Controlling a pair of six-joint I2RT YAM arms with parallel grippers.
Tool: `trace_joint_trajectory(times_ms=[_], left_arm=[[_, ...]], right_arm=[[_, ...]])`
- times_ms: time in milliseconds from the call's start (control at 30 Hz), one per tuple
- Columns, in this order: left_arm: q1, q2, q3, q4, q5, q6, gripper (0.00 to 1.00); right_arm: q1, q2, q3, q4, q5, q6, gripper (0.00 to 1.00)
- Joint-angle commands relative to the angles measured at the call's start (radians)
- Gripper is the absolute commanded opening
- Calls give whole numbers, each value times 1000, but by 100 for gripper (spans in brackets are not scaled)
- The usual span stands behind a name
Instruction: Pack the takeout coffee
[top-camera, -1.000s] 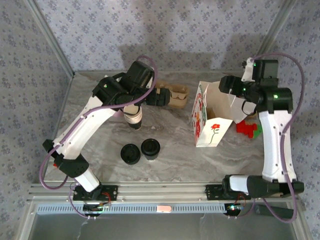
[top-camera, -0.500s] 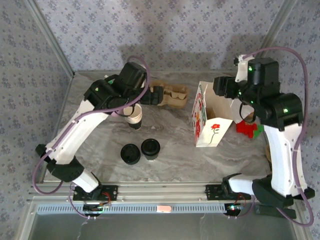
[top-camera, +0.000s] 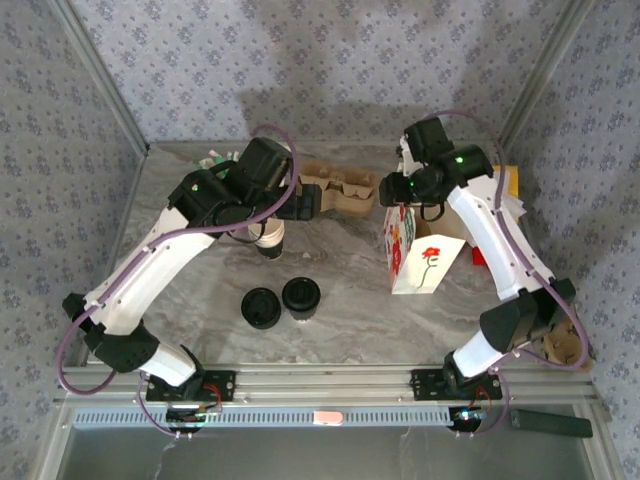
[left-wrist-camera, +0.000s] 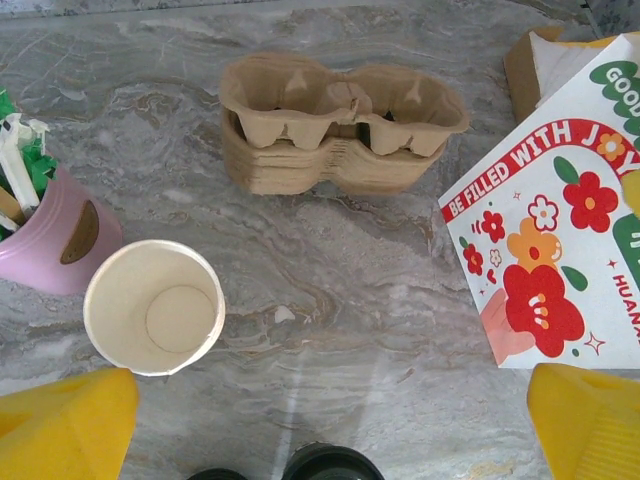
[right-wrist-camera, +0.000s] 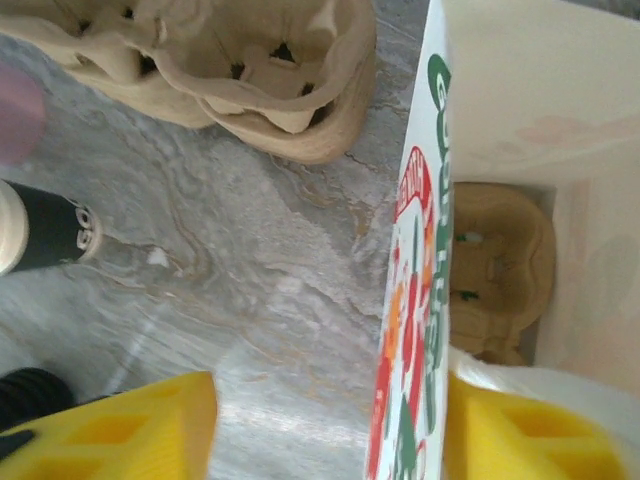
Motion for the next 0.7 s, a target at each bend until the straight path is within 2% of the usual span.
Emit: trace_joint_trajectory(times_ms=[0, 67, 200, 667], left_arm=[[5, -31, 1, 22, 2, -8, 100], [6, -37, -3, 22, -2, -7, 100], [12, -59, -10, 24, -13, -3, 100], [62, -142, -39, -1, -31, 4, 100]], right_arm=[[46, -6, 36, -16, 38, 9, 41], [71, -11, 45, -17, 41, 9, 29], [131, -9, 75, -49, 51, -2, 15], [237, 93, 175, -48, 66, 68, 13]])
